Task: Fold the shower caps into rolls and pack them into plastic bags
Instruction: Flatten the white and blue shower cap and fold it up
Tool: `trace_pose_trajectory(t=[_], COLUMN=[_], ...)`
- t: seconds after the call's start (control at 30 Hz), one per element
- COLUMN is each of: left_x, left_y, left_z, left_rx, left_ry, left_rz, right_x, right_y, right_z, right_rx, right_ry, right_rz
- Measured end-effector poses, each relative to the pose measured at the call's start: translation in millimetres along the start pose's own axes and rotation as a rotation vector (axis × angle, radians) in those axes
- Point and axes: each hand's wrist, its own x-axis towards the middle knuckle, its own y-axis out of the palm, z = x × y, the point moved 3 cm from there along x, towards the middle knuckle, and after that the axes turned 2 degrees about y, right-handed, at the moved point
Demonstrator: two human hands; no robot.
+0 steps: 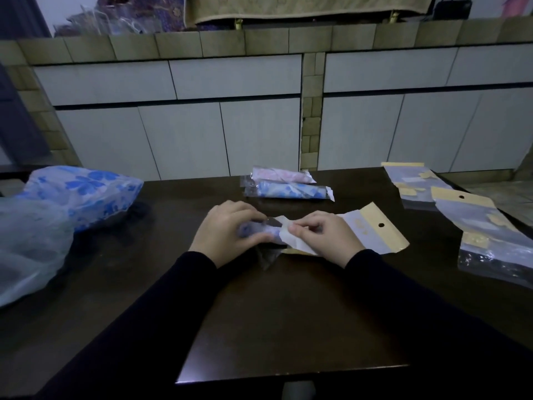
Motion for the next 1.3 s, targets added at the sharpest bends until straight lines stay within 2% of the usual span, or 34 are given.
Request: trace_pose_trajectory(t=[0.1, 0.2, 0.33, 0.4, 0.53, 0.67, 0.73, 0.9, 1.03, 1.13, 1.23, 1.3], left_x=[-8, -10, -6, -5, -7, -12, -12, -8, -11, -10, -7, -7], left_y=[0, 4, 6, 8, 4, 0, 0, 9, 6, 9, 7, 3], left_z=[20, 23, 9, 2, 10, 24, 23, 9, 16, 8, -5, 0], left_rx=[0.007, -0.215, -0.379, -0.442, -0.472, -0.378, -0.387, -0.646, -0.854, -1.072, -1.056, -1.043], left_ry=[-0.321, -0.510, -0.471, -0.464, -0.537, -0.657, -0.714, -0.662, -0.719, -0.758, -0.772, -0.772], left_rz=[0.036, 0.058, 0.046, 0.090, 0.083, 0.005, -0.044, 0.100, 0.030, 0.063, 0.165, 0.144], right_x=[1, 1, -2, -5, -10, -11, -11, -11, -9, -8, -8, -8], right_y=[-2, -2, 7, 16, 14, -1, 1, 21, 17, 15, 19, 22], right_z=[-3, -5, 0, 9, 23, 19, 19, 29, 26, 26, 29, 32], right_rx=[-0.065, -0.095, -0.092, -0.131, -0.080, -0.489, -0.485, -0.481, -0.490, -0.505, -0.492, -0.501], right_ry=[0.047, 0.060, 0.054, 0.014, -0.026, -0.032, -0.007, -0.077, -0.043, -0.026, -0.031, -0.024], right_rz=[-0.079, -0.090, -0.061, -0.058, 0.012, 0.039, 0.063, 0.047, -0.010, -0.014, 0.011, 0.006])
